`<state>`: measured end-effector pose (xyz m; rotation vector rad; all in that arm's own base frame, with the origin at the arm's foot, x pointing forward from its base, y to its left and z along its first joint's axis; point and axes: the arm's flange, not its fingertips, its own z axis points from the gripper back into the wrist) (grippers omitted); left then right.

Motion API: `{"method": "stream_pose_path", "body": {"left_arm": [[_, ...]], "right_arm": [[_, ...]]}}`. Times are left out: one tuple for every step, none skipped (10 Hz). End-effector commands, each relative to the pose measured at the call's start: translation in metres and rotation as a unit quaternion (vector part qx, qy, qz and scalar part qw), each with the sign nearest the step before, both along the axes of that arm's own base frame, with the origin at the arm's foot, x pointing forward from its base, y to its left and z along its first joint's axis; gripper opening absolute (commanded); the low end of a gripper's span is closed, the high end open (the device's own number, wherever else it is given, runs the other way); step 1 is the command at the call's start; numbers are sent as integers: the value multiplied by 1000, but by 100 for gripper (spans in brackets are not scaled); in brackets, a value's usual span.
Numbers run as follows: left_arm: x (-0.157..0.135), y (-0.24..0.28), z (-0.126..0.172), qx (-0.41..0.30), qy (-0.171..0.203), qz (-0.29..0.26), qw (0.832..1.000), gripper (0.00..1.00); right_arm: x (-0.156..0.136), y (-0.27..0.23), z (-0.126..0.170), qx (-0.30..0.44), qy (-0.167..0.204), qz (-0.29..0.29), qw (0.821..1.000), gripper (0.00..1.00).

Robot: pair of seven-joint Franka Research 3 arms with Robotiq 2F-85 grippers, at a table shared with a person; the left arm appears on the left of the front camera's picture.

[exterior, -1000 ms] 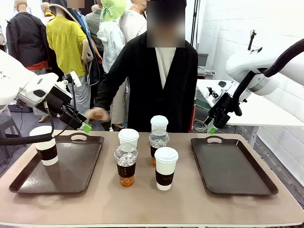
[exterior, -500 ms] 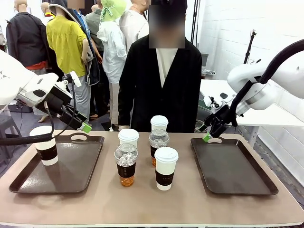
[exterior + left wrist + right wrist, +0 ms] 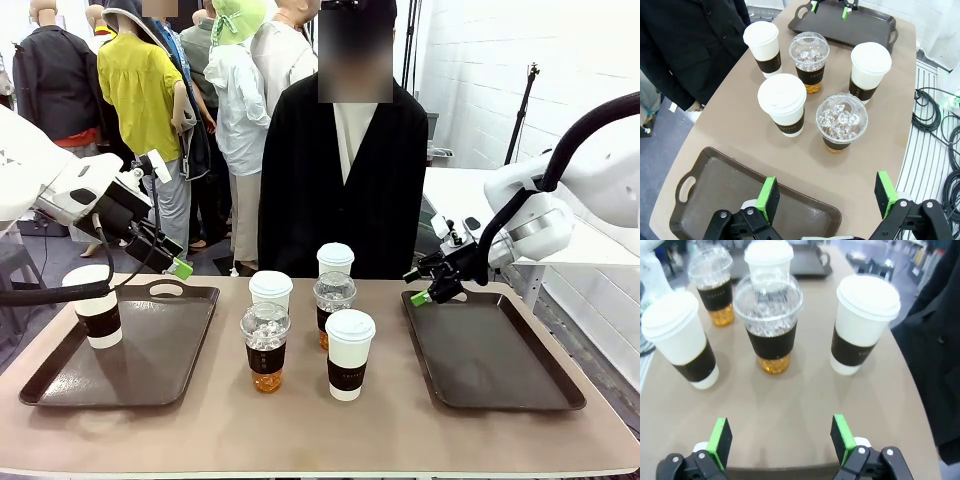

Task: Distribute the coffee onto the tray.
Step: Pick up one iced Americano and place it on the right Handle tray.

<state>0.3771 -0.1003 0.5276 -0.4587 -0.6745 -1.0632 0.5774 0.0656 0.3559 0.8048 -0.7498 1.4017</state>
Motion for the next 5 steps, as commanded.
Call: {"method": "stream_pose_path", "body": {"left_arm": [[1,1,-2,-10,-4,-11,1000,100],[1,1,-2,-10,-4,-11,1000,100],[1,1,-2,-10,-4,-11,1000,100],[1,1,-2,-10,-4,-11,1000,100],[1,1,-2,-10,-4,-11,1000,100]], "right_arm": [[7,1,-15,52,9,9,999,100],[9,5,-25,75,13,8,997,100],[12,8,-33,88,22,16,996,100],[15,10,-38,94,27,16,995,100],[16,12,-43,98,25,12,995,100]]}}
